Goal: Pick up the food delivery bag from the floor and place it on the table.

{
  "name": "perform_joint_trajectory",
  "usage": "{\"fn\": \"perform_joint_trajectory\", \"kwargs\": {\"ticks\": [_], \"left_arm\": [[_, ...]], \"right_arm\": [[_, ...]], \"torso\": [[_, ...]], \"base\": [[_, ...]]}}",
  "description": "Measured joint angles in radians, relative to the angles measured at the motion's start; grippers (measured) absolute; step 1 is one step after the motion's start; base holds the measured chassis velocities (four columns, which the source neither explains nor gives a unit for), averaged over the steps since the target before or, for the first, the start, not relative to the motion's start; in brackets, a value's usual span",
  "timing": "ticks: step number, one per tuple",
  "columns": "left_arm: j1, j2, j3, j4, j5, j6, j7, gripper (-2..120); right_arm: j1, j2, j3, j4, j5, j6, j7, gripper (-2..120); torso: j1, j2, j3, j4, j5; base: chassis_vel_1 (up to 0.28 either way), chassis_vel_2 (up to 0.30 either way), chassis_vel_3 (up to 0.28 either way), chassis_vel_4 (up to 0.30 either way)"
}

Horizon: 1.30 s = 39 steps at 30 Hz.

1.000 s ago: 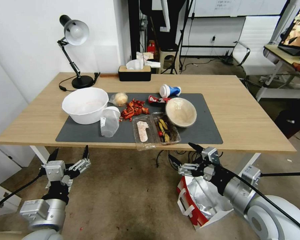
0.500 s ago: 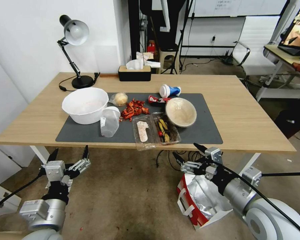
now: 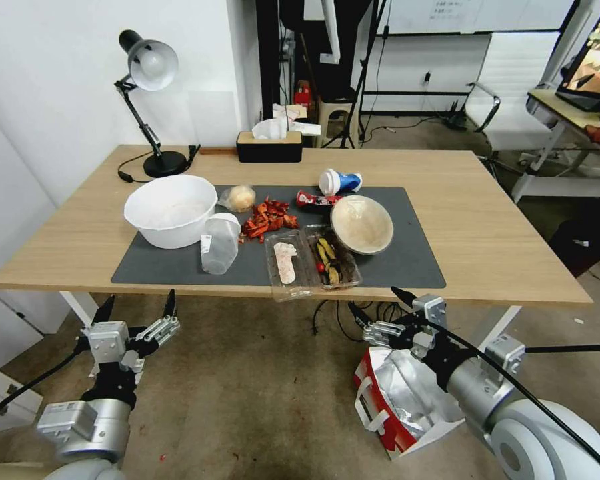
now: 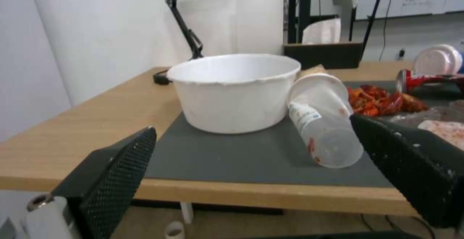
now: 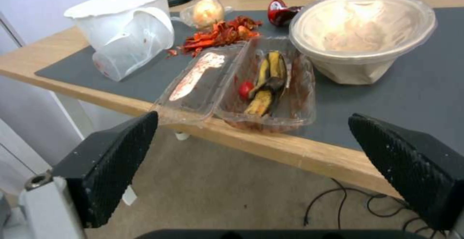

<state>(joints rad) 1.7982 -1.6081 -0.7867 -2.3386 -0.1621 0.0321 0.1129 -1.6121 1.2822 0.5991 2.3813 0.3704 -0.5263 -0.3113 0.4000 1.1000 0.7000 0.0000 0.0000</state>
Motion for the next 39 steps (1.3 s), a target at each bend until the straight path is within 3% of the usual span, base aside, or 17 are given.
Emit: {"fn": "perform_joint_trajectory", "kwargs": {"ticks": [17, 25, 39], "left_arm": [[0.005, 0.0, -0.012, 0.032, -0.033, -0.075, 0.078, 100], [0.003, 0.0, -0.013, 0.035, -0.046, -0.082, 0.07, 100], [0.003, 0.0, -0.008, 0.035, -0.054, -0.089, 0.06, 100]], "right_arm": [[-0.005, 0.001, -0.005, -0.01, -0.014, 0.002, -0.002, 100], [-0.008, 0.004, -0.009, -0.014, -0.019, 0.007, -0.003, 100], [-0.004, 0.007, -0.013, -0.015, -0.024, 0.008, 0.0, 100]], "torso": [[0.0, 0.0, 0.0, 0.0, 0.0], [-0.001, -0.001, -0.001, 0.0, 0.0], [-0.027, -0.061, -0.034, 0.0, 0.0]], "base": [[0.0, 0.0, 0.0, 0.0], [0.0, 0.0, 0.0, 0.0], [0.0, 0.0, 0.0, 0.0]]}}
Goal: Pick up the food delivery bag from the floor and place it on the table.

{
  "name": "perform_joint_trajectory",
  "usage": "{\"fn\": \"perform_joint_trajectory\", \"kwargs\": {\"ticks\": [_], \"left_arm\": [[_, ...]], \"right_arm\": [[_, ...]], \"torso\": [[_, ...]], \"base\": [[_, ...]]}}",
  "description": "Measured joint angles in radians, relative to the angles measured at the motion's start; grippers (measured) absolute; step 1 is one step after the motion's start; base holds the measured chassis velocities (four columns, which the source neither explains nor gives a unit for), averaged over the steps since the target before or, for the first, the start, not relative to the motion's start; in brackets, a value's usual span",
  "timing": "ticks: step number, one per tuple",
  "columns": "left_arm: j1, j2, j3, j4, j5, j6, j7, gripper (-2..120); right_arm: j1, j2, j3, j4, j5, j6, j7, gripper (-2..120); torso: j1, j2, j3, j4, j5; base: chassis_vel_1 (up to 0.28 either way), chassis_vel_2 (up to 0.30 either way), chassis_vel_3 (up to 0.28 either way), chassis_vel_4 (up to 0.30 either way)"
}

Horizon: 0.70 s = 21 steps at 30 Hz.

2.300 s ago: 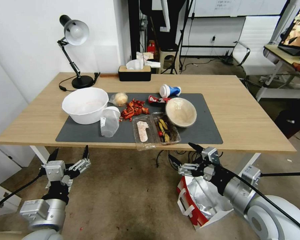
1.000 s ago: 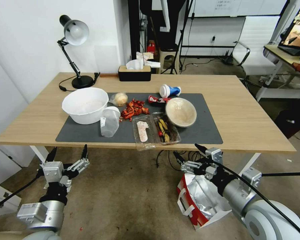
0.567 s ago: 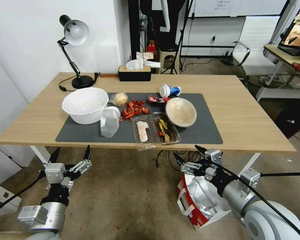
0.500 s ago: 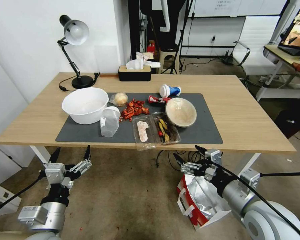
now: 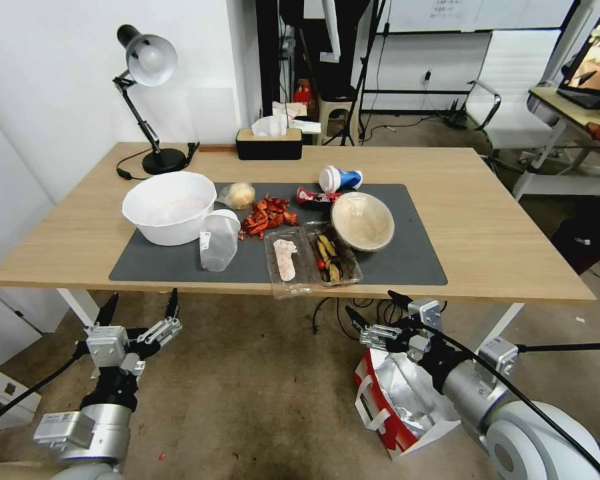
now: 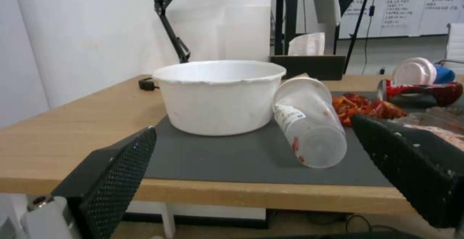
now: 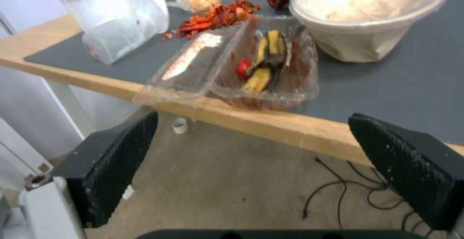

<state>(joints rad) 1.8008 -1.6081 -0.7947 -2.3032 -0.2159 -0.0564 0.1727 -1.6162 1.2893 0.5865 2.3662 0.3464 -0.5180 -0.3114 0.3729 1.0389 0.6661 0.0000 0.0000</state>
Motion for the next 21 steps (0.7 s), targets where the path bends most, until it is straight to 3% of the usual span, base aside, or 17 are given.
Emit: {"fn": "perform_joint_trajectory", "kwargs": {"ticks": [21], "left_arm": [[0.003, 0.0, 0.003, -0.001, -0.002, 0.001, -0.006, 100]], "right_arm": [[-0.008, 0.023, -0.005, 0.004, -0.002, -0.009, 0.083, 100]], "torso": [[-0.048, -0.11, -0.061, -0.0001, 0.0]], "base": [[0.0, 0.0, 0.0, 0.0]]}}
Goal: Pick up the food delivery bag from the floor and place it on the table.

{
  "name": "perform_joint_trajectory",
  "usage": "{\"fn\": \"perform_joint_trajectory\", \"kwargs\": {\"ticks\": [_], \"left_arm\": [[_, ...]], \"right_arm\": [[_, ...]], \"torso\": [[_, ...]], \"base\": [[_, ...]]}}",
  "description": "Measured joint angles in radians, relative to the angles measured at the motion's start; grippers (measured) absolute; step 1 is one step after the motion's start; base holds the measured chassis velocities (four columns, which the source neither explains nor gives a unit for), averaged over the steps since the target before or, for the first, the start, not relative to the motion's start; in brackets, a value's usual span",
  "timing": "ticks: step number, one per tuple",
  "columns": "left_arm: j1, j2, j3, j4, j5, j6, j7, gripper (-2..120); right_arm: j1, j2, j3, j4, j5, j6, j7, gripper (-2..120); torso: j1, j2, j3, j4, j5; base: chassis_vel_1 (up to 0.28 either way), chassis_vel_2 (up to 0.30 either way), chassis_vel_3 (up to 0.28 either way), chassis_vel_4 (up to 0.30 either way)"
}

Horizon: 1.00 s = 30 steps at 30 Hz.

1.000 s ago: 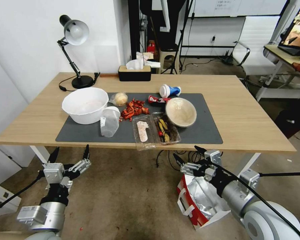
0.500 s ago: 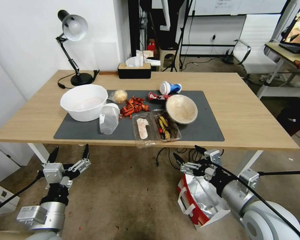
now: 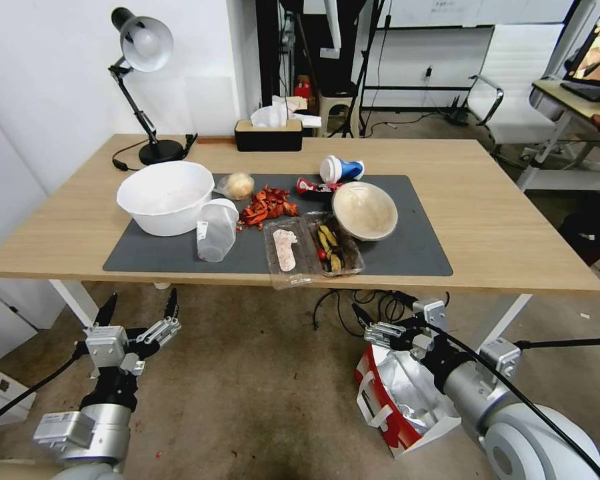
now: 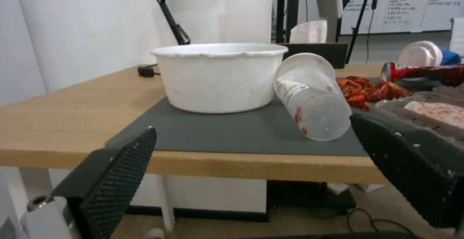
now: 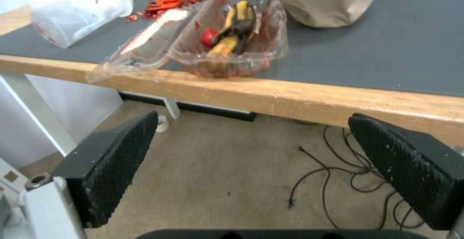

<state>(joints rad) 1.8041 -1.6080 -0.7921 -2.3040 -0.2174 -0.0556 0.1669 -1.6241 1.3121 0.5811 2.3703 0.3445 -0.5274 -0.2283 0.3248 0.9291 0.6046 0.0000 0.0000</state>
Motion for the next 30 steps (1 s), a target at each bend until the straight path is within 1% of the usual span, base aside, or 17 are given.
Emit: {"fn": "perform_joint_trajectory", "kwargs": {"ticks": [2, 6, 8, 12, 18, 30], "left_arm": [[0.0, 0.0, -0.001, -0.001, -0.004, 0.0, -0.001, 100], [-0.001, 0.0, -0.001, -0.001, -0.006, 0.0, -0.001, 100], [-0.001, 0.001, 0.001, -0.001, -0.007, -0.001, -0.001, 100], [0.0, 0.001, 0.004, -0.001, -0.006, -0.002, -0.001, 100], [0.002, 0.002, 0.006, -0.003, -0.004, -0.001, 0.0, 100], [0.004, 0.005, 0.004, -0.007, -0.009, -0.003, 0.004, 100]], "right_arm": [[-0.001, 0.006, -0.002, 0.001, 0.0, -0.005, 0.013, 100], [-0.003, 0.007, -0.002, 0.001, 0.0, -0.007, 0.02, 100], [-0.006, 0.007, -0.001, 0.002, 0.0, -0.007, 0.024, 100], [-0.007, 0.007, 0.001, 0.003, 0.0, -0.007, 0.025, 100], [-0.012, 0.007, 0.002, 0.004, -0.001, -0.007, 0.025, 100], [-0.014, 0.008, 0.0, 0.005, -0.001, -0.003, 0.023, 100]], "torso": [[-0.006, -0.014, -0.008, 0.0, 0.0], [-0.011, -0.025, -0.014, 0.0, 0.0], [-0.018, -0.042, -0.024, 0.0, 0.0], [-0.022, -0.053, -0.031, 0.0, 0.0], [-0.037, -0.088, -0.051, 0.0, 0.0001], [-0.058, -0.136, -0.079, 0.0, 0.0]], "base": [[0.0, 0.0, 0.0, 0.0], [0.0, 0.0, 0.0, 0.0], [0.0, 0.0, 0.0, 0.0], [0.0, 0.0, 0.0, 0.0], [0.0, 0.0, 0.0, 0.0], [0.0, 0.0, 0.0, 0.0]]}}
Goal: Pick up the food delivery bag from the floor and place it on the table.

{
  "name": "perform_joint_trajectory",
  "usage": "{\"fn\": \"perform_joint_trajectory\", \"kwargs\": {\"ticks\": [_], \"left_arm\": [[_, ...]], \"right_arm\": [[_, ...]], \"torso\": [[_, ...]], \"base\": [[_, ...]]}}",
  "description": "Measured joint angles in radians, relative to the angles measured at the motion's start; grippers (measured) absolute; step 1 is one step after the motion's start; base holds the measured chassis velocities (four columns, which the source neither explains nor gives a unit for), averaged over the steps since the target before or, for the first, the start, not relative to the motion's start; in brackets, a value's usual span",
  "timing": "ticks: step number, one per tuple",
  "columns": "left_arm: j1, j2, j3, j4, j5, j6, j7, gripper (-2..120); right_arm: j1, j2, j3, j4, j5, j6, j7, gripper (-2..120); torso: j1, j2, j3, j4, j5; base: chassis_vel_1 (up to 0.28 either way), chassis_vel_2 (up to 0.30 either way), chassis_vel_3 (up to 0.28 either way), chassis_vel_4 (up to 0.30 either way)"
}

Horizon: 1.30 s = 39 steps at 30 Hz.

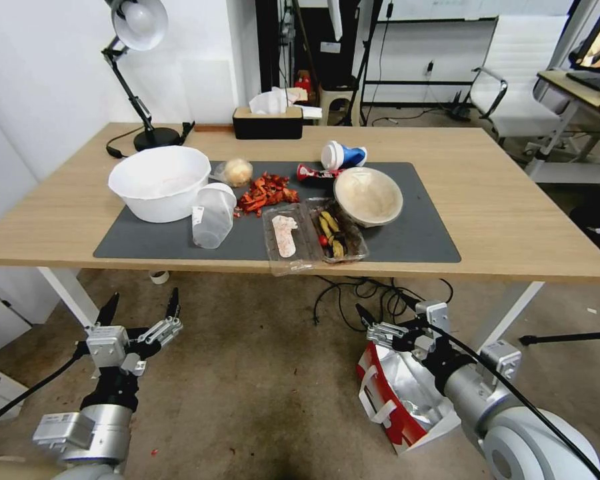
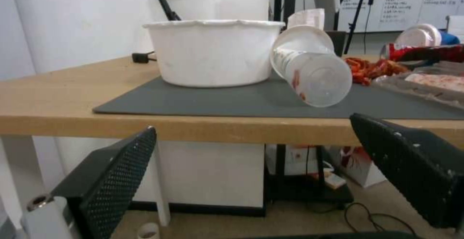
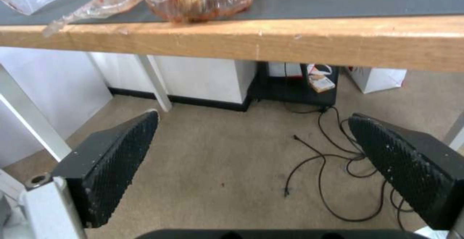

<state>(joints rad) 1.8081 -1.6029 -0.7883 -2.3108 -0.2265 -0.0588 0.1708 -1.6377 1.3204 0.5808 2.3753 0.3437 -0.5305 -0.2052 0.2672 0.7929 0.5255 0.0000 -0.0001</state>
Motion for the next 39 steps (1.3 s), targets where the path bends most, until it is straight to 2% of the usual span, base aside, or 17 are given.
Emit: {"fn": "perform_joint_trajectory", "kwargs": {"ticks": [39], "left_arm": [[0.003, -0.004, 0.008, 0.008, 0.003, -0.018, 0.001, 100]], "right_arm": [[-0.009, -0.009, 0.013, 0.004, 0.006, 0.01, -0.001, 100]], "torso": [[-0.068, -0.167, -0.099, 0.0, 0.0001]], "base": [[0.0, 0.0, 0.0, 0.0]]}}
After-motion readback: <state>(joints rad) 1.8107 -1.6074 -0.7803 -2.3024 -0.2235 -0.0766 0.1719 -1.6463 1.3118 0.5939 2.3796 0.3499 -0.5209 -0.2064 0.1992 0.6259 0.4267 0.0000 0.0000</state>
